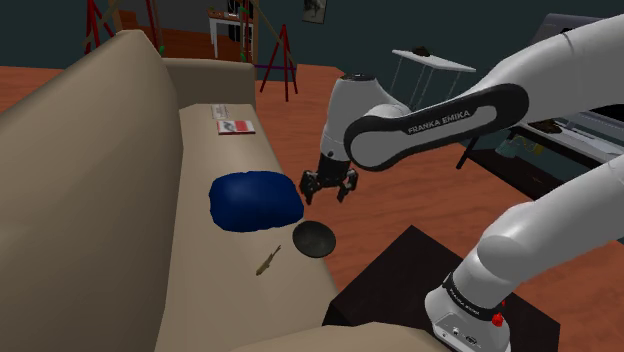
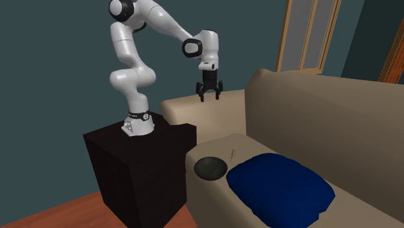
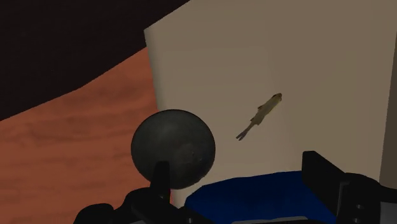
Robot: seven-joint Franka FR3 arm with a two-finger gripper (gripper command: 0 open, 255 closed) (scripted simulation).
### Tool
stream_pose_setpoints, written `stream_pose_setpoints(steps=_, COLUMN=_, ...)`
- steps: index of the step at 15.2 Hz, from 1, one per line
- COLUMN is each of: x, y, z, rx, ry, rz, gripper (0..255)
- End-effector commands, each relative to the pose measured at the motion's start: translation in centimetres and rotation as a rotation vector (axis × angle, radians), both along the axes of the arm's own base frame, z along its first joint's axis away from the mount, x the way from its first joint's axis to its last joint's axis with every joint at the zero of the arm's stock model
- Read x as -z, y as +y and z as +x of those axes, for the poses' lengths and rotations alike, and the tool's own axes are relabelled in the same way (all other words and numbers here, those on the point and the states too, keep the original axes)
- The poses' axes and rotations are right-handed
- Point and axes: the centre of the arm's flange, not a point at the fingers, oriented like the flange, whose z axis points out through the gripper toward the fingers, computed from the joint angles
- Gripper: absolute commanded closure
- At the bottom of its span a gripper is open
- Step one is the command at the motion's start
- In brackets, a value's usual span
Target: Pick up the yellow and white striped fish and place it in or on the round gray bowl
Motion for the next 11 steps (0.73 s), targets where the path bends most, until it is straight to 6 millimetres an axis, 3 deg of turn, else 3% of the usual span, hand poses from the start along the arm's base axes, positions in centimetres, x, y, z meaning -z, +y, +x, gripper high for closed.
stream_pose_setpoints(steps=1, x=2.5, y=1.1, z=1.2, rx=0.065, ry=0.006, rz=0.007, gripper=0)
stream_pose_setpoints(steps=11, x=13.8, y=5.1, z=7.1, rx=0.365, ry=0.045, rz=0.029, gripper=0)
